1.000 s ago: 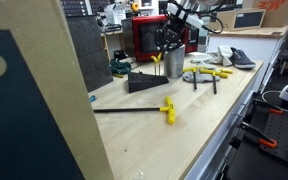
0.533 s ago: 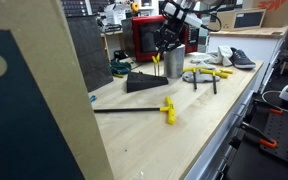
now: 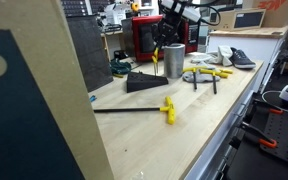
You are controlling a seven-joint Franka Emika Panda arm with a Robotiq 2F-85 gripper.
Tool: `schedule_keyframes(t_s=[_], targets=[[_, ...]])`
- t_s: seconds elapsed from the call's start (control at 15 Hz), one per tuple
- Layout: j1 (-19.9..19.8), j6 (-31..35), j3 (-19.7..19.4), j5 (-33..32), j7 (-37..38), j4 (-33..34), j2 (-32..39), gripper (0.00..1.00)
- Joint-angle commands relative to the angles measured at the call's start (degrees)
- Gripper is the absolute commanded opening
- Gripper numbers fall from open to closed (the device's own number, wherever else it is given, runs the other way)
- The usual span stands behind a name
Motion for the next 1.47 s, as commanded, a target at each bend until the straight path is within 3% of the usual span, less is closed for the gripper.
schedule_keyframes(t_s=[0.0, 0.73, 1.0, 1.2, 1.4], targets=[[-0.09, -2.99, 0.3, -1.76, 3.92, 1.47, -2.14, 0.04], [-1.03, -18.66, -0.1, -9.69, 11.24, 7.03, -3.78, 0.04], [-1.29, -12.52, 0.16, -13.16, 10.62, 6.31, -2.03, 0.04], [-0.8, -8.03, 0.13, -10.83, 7.48, 6.38, 0.2, 0.04], [-0.7, -8.27, 0.03, -9.66, 7.34, 7.02, 2.13, 0.04]])
